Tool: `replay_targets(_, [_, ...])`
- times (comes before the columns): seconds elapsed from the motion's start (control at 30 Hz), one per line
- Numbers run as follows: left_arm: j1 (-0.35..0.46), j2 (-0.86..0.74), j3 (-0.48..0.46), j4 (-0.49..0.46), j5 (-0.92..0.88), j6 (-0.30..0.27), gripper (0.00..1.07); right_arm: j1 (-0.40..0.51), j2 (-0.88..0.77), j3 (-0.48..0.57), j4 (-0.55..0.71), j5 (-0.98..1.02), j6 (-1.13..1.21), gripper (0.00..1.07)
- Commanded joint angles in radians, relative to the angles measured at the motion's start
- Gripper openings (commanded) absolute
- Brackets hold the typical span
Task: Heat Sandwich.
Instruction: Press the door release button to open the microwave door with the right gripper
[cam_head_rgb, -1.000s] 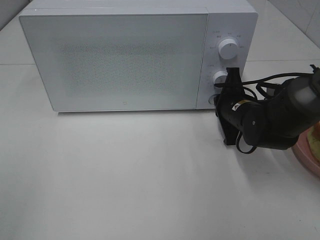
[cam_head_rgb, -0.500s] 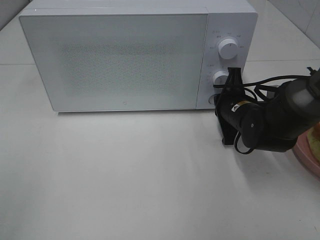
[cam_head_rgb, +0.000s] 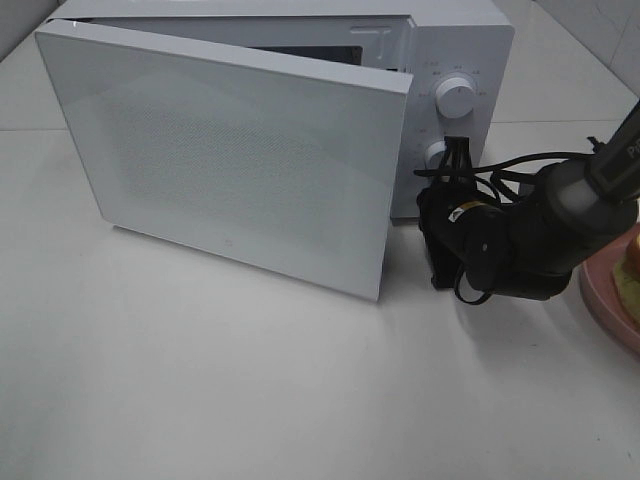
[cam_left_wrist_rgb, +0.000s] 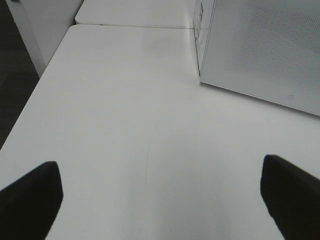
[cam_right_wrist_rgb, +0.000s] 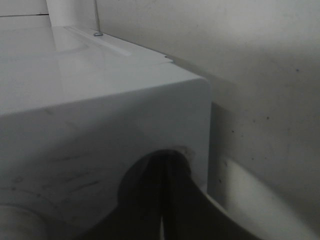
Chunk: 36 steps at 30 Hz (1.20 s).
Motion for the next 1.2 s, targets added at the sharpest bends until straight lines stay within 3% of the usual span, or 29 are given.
replay_targets(0.03, [0.002, -0.02, 0.001, -0.002, -0.002, -0.001, 1.01, -0.022, 0.009, -0.084, -0.05, -0.25, -0.006, 0.01])
replay_targets(0.83, [0.002, -0.02, 0.001, -0.002, -0.002, -0.001, 1.01, -0.022, -0.021, -0.083, -0.059, -0.097, -0.06, 0.03])
replay_targets(1.2, [0.002, -0.02, 0.001, -0.002, -0.002, -0.001, 1.01, -0.021, -0.071, 0.04, -0.11, -0.032, -0.037, 0.03])
